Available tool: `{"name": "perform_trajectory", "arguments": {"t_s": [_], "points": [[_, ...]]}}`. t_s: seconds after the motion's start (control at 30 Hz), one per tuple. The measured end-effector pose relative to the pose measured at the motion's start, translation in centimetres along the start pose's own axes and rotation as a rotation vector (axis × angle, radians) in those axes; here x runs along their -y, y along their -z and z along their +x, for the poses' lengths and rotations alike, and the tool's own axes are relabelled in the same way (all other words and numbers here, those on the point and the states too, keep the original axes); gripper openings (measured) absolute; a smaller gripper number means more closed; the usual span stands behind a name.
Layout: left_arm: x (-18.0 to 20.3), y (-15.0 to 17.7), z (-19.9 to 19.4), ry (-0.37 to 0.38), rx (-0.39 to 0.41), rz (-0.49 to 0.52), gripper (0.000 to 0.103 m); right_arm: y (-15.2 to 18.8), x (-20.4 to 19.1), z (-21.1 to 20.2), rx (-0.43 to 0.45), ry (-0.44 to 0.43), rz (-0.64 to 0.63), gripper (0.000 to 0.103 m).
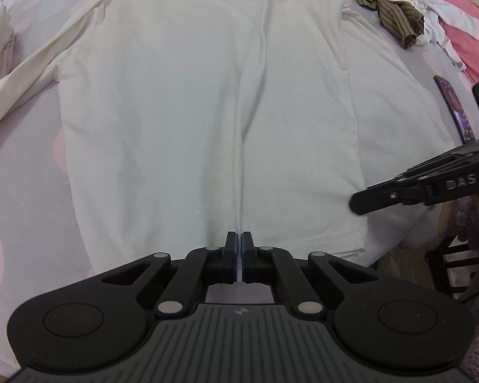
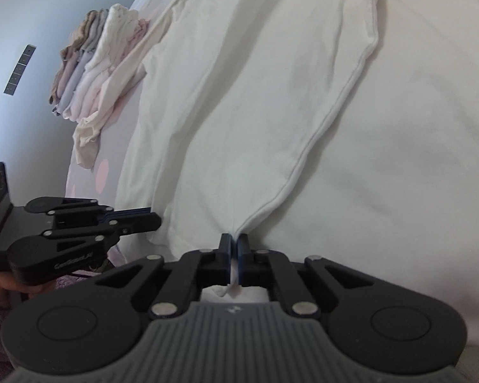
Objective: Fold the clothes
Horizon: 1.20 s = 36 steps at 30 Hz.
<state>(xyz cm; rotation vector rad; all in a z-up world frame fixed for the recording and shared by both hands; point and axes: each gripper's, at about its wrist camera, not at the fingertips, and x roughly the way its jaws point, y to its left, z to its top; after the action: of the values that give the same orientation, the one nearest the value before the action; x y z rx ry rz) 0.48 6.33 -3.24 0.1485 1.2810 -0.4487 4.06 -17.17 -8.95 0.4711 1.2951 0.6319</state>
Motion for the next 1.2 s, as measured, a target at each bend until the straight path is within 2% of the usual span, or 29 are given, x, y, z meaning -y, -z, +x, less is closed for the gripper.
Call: {"name": "perform_trajectory", "arguments": {"t_s": [0.1, 0.33, 0.43, 0.53, 0.6, 0.7, 0.87, 0.93, 1.03, 1.2], "points": [[1.2, 0.0, -1.4, 0.066, -0.002, 0.035, 0.0, -0.1, -1.1, -3.4, 0.019, 0.008, -0.042, 0.003], [6.9, 0.2, -1.6, 0.259, -0.099, 0.182, 0.0, 1.9, -0.7, -11.7, 0.002, 0.045, -0.117, 0.003], [9.4, 0.2, -0.8, 0.313, -0.138, 0.253, 0.0, 3.1, 0.7, -13.5, -0.02, 0.092, -0.108, 0.003], [11.0, -0.2, 0.2, 0.335, -0.202, 0.321, 0.0, 4.2, 2.4, -14.0, -0.066, 0.128, -0.096, 0.003], [11.3, -0.9, 0.9, 0.307, -0.231, 0.348, 0.0, 4.9, 3.5, -13.5, -0.102, 0.169, -0.105, 0.003], [10.8, -2.8, 1.2, 0.25, -0.23, 0.346, 0.0, 5.4, 4.6, -12.5, -0.139, 0.213, -0.112, 0.007], [9.6, -7.2, 1.1, 0.179, -0.174, 0.322, 0.0, 4.4, 5.5, -13.5, -0.127, 0.269, -0.158, 0.009], [8.8, -9.2, 1.3, 0.159, -0.135, 0.284, 0.0, 3.0, 5.8, -14.7, -0.084, 0.307, -0.19, 0.009], [7.7, -12.0, 2.2, 0.148, -0.064, 0.216, 0.0, -0.2, 6.3, -16.5, 0.026, 0.36, -0.256, 0.009], [7.3, -14.5, 3.9, 0.146, 0.031, 0.16, 0.0, -5.4, 7.2, -17.0, 0.202, 0.473, -0.414, 0.009]]}}
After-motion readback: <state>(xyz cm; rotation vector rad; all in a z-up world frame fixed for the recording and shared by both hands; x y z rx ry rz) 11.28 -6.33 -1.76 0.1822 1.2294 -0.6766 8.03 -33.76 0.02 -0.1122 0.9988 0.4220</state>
